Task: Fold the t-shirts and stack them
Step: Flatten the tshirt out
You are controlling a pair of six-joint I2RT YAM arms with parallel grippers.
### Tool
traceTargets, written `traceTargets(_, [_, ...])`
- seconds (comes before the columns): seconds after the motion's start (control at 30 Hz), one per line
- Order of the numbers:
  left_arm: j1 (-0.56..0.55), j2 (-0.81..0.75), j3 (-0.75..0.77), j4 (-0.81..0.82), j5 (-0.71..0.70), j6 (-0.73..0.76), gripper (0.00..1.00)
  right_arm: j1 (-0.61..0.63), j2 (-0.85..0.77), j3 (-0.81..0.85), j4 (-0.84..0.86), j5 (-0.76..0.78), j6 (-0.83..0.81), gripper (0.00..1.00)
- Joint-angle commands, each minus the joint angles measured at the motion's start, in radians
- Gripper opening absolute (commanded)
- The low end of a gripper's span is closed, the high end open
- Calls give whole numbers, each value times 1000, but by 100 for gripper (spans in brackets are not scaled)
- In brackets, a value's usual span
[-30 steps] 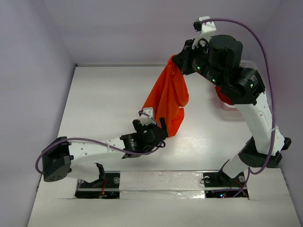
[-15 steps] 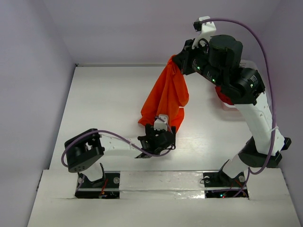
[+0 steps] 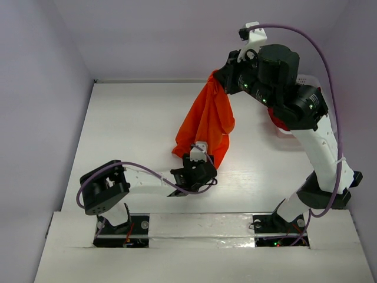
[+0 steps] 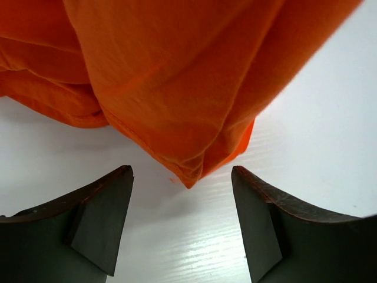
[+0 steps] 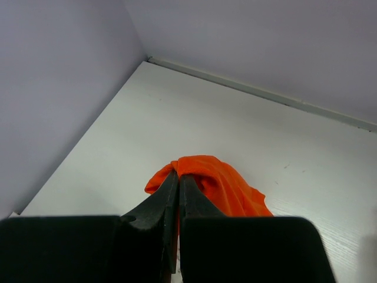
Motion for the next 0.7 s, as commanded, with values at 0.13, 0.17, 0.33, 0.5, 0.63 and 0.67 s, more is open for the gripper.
traceTargets(0.13, [27,-23,53,-43,-71,0,56,10,-43,1,100,4,-5,0])
traceTargets(0.17, [27,-24,53,-44,-71,-3,55,10,-45,3,99,4,-5,0])
traceTargets(0.33, [37,-10,56,-38,-66,-2,53,10,-43,12,94,-2,-4,0])
traceTargets(0.5, [47,28,64,-20,-65,15,50,10,-42,14,88,1,-5,0])
traceTargets(0.63, [58,50,69,-10,-58,15,42,10,-45,14,91,4,-5,0])
traceTargets(0.67, [67,50,67,-4,-55,17,42,10,-45,14,90,4,-7,0])
